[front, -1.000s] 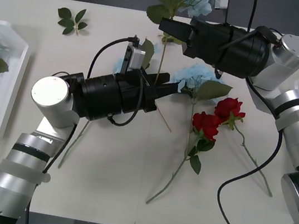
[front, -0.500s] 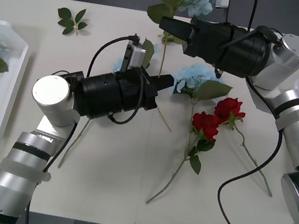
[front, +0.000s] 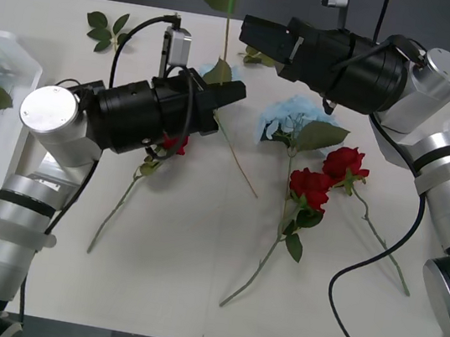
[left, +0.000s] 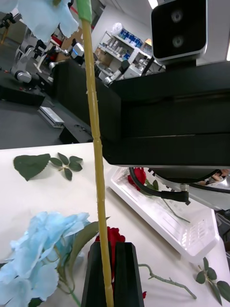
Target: Put the red flowers into the right box and the blue flowers into the left box
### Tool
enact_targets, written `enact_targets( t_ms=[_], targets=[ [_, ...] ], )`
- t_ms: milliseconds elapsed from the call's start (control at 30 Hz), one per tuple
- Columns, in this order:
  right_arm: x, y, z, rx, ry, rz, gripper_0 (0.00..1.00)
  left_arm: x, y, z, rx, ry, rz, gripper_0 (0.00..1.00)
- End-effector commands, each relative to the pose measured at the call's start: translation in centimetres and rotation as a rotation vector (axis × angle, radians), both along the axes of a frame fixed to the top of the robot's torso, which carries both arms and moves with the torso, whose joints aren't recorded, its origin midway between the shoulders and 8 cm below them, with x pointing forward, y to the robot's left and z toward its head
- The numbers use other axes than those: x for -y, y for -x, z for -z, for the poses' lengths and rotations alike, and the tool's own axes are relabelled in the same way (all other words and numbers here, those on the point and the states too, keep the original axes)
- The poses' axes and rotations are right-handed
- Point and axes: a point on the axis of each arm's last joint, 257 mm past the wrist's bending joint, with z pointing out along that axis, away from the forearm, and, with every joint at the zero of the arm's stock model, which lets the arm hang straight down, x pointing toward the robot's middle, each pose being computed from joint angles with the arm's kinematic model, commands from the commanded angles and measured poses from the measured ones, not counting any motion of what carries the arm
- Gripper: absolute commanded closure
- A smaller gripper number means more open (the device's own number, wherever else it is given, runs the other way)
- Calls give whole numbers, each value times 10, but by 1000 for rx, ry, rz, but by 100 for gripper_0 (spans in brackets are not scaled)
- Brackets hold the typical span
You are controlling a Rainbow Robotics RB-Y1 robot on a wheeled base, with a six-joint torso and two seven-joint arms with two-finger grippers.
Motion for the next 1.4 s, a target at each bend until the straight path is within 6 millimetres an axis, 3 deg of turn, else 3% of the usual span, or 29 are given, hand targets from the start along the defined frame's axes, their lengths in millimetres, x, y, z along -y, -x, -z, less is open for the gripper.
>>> enact_targets(
  t_ms=[33,200,400,500,667,867,1067,1267,1400],
  targets=[
    [-5,9,-39,108,4,-34,0,-37,-6,-29,-9,14,9,100],
    [13,2,-33,168,164,-22,0,-97,-5,-35,-62,-42,9,100],
    [43,-24,-2,158,425,56,0,-165,0,-42,-173,-122,-14,100],
    [69,-44,20,89,596,132,0,-212,4,-42,-248,-192,-67,100],
    [134,-66,62,-25,934,265,0,-301,6,-50,-341,-303,-240,100],
    [196,-59,104,-213,1246,398,0,-385,11,-63,-371,-410,-440,100],
    [257,-38,124,-326,1480,521,0,-443,13,-60,-396,-529,-602,100],
    [287,-22,146,-278,1592,600,0,-498,28,-42,-428,-606,-738,100],
    [292,-17,174,-160,1597,627,0,-519,41,-37,-415,-641,-797,100]
  ],
)
